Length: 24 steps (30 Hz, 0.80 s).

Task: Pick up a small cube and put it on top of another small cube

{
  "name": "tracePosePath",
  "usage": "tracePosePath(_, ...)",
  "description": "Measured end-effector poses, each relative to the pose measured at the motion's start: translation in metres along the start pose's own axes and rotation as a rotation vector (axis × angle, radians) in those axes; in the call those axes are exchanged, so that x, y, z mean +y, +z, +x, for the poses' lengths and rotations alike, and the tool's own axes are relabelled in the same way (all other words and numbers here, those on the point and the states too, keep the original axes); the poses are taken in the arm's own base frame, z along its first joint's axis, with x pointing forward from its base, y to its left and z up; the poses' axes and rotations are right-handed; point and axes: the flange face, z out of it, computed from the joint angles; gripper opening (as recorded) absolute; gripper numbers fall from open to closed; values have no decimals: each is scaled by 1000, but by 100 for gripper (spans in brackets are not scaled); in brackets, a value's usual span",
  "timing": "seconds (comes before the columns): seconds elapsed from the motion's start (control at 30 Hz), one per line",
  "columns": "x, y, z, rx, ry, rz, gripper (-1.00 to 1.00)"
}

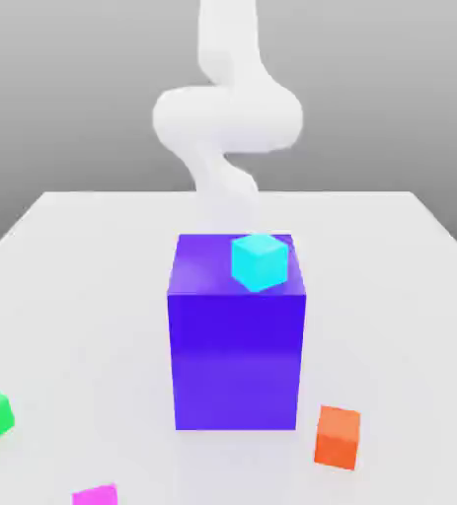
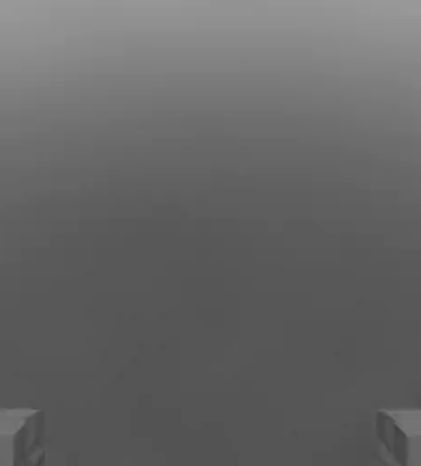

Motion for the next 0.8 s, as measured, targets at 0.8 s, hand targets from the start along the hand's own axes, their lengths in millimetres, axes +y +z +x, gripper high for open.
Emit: tracePosePath(0.8, 162, 380, -17, -485, -174, -297, 0)
